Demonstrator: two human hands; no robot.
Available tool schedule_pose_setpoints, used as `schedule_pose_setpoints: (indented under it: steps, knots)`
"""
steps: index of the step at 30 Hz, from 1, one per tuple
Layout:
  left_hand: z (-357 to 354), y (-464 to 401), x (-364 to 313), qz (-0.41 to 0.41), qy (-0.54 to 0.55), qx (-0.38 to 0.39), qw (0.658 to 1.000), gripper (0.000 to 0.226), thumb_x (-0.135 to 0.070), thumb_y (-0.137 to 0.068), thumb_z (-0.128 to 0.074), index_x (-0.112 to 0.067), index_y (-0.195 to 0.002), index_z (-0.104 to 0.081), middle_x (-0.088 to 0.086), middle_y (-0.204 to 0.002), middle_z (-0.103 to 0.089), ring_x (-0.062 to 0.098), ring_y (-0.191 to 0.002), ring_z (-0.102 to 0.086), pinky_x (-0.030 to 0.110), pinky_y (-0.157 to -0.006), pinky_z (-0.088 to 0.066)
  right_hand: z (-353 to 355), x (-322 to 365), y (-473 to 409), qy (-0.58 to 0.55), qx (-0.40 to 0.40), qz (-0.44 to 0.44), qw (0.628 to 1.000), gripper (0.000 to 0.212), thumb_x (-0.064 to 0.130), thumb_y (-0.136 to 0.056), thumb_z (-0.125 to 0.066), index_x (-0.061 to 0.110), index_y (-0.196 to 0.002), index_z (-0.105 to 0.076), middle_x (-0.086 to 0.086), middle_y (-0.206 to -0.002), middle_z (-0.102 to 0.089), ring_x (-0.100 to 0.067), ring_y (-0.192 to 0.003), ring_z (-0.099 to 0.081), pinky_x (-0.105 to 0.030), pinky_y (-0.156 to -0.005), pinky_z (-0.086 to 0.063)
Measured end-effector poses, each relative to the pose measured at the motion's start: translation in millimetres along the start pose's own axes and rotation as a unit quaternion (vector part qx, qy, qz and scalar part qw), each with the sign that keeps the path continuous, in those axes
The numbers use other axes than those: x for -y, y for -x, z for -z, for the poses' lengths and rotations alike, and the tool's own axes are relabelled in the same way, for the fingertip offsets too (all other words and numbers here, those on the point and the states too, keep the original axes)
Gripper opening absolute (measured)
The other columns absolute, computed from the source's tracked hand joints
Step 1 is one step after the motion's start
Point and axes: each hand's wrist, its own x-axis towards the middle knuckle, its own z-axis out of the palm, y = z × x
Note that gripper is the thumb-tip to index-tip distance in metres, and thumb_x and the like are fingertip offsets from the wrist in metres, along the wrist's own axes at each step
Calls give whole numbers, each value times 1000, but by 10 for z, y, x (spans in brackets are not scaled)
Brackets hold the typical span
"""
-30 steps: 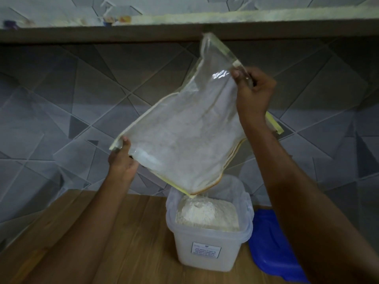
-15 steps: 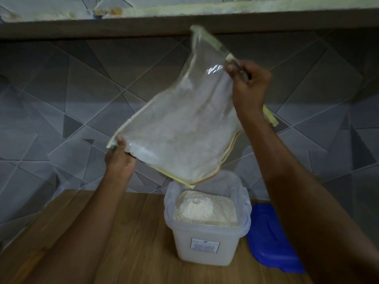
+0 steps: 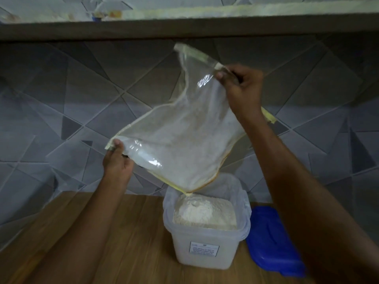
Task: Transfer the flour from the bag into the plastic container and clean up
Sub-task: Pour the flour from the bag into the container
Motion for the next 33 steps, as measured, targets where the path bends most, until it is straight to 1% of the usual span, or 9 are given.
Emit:
schedule_pose_setpoints:
  steps: [6, 9, 12, 15, 19, 23, 26, 29, 33]
  knots:
    - [63, 2, -29, 3, -4, 11, 1000, 63, -27, -84, -74, 5, -134, -52, 21, -129, -62, 32, -114, -65, 53, -95, -52, -47, -25, -73, -14, -38, 25, 999, 3, 3, -84, -74, 1, -84, -76, 17, -68, -63, 4, -66, -56, -17, -64, -44]
    - [32, 75, -76, -32, -60, -48, 997, 63, -25, -78, -83, -1, -129, -56, 13, -123, -66, 33, -110, -66, 50, -89, -56, -185, 19, -105, -6, -36, 38, 999, 4, 0, -84, -73, -2, -84, -75, 14, -70, -64, 8, -66, -56, -14, -65, -43]
    - [-33, 170, -142, -120, -182, -146, 965, 80, -26, -71, -88, -18, -136, -43, 1, -133, -50, 17, -118, -54, 26, -93, -49, -298, 78, -189, -4, -32, 45, 998, 3, 0, -83, -73, 0, -84, -76, 5, -73, -68, 7, -69, -59, -14, -66, -45]
    - [-75, 313, -273, -231, -294, -171, 911, 100, -31, -58, -94, -28, -141, -37, -5, -145, -39, 15, -132, -39, 33, -109, -39, -402, 111, -269, 25, -5, 49, 998, 4, 7, -85, -74, 6, -85, -78, 7, -74, -71, 6, -69, -61, -16, -65, -46]
    - [-330, 467, -465, -348, -376, 9, 858, 101, -35, -58, -93, -31, -143, -39, -11, -148, -40, 6, -137, -38, 27, -112, -33, -516, 125, -252, 38, 27, 69, 996, 5, 9, -84, -75, 7, -83, -79, 4, -74, -73, 0, -70, -65, -23, -65, -52]
    - [-748, 576, -636, -348, -402, 158, 832, 89, -30, -59, -94, -23, -136, -49, -8, -138, -53, 6, -129, -48, 28, -107, -43, -649, 188, -159, 66, 62, 148, 985, 4, 4, -83, -74, 3, -83, -78, -6, -79, -75, -18, -72, -70, -33, -66, -56]
    - [-868, 578, -620, -336, -379, 190, 841, 75, -24, -56, -95, -17, -122, -60, -1, -120, -67, 12, -113, -64, 37, -97, -55, -752, 280, -111, 103, 95, 201, 969, 9, 1, -83, -71, 3, -87, -78, -7, -81, -75, -18, -74, -69, -31, -69, -56]
    - [-855, 609, -548, -333, -314, 154, 876, 64, -19, -58, -94, -18, -113, -62, 3, -111, -70, 16, -102, -69, 36, -86, -59, -846, 381, -108, 113, 107, 218, 963, 12, -4, -81, -70, 3, -87, -78, -6, -80, -74, -15, -74, -66, -20, -70, -50]
    - [-816, 623, -510, -317, -259, 77, 909, 39, -18, -66, -90, -11, -98, -69, 9, -95, -73, 15, -81, -69, 38, -71, -59, -942, 463, -74, 165, 132, 269, 940, 9, 3, -85, -71, 4, -93, -75, -7, -86, -74, -23, -79, -67, -31, -72, -52]
